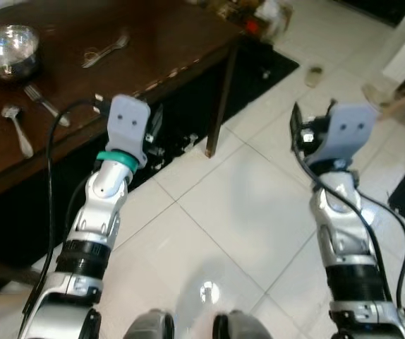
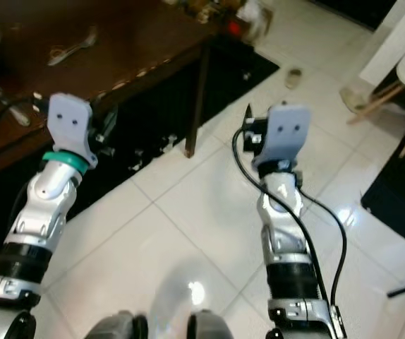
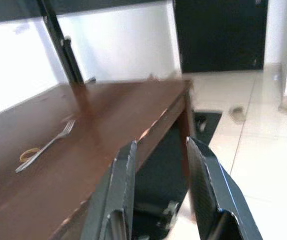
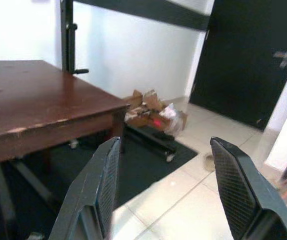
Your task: Setting the table
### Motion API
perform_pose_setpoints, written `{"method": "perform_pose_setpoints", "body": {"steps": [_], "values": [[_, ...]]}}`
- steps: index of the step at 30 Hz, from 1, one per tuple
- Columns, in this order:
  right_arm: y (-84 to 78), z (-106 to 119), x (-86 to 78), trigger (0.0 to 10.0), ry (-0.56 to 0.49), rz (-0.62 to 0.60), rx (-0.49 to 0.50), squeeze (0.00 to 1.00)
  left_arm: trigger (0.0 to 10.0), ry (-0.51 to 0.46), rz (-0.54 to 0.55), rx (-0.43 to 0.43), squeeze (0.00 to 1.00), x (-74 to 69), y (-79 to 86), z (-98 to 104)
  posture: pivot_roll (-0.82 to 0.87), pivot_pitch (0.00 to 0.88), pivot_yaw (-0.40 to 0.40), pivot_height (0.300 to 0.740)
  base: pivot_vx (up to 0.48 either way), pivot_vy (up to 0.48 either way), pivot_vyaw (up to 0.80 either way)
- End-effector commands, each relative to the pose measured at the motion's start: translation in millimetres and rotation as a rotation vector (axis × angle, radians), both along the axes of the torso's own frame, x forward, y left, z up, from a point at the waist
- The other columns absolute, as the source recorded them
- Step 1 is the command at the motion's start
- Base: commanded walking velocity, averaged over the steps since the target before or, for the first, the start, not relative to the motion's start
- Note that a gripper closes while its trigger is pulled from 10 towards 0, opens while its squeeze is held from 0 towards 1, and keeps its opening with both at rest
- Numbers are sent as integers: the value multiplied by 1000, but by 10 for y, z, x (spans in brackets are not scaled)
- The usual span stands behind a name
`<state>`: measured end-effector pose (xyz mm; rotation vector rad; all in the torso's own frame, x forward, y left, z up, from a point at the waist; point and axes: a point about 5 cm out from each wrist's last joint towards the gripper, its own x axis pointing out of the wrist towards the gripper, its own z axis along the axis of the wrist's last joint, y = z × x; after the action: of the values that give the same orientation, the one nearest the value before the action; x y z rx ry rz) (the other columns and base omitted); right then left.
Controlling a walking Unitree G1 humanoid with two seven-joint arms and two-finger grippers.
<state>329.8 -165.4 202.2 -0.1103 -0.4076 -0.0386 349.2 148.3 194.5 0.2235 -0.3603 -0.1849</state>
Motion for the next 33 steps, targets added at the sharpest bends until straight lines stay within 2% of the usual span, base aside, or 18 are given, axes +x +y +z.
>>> {"method": "perform_pose_setpoints", "body": {"steps": [1,8,12,20,23,27,32,33], "values": [[-5,-47,-7,10000,20,-1,-6,0,10000,21,1,2,0,-4,-8,-57,-59,121,71,740,480,0,0],[12,-39,-5,10000,18,8,-13,0,10000,7,29,0,0,-2,15,-44,-59,125,68,740,480,0,0],[74,-8,6,10000,12,52,-5,0,10000,-5,46,-2,0,1,24,-29,-59,125,68,740,474,0,502],[90,14,16,10000,3,59,4,0,10000,-15,50,4,0,0,32,-14,-53,126,68,740,479,0,685],[109,38,10,10000,-6,106,39,0,10000,-31,51,15,0,-4,31,12,-54,126,68,740,477,0,0],[162,79,-9,10000,-21,169,31,0,10000,-58,51,26,0,-10,24,64,-54,127,68,740,480,0,0],[147,105,4,10000,-29,141,15,0,10000,-73,12,43,0,-15,-13,115,-49,123,66,740,477,0,0],[123,110,18,10000,-31,116,7,0,10000,-64,-26,50,0,-16,-46,120,-49,122,67,740,472,0,0]]}}
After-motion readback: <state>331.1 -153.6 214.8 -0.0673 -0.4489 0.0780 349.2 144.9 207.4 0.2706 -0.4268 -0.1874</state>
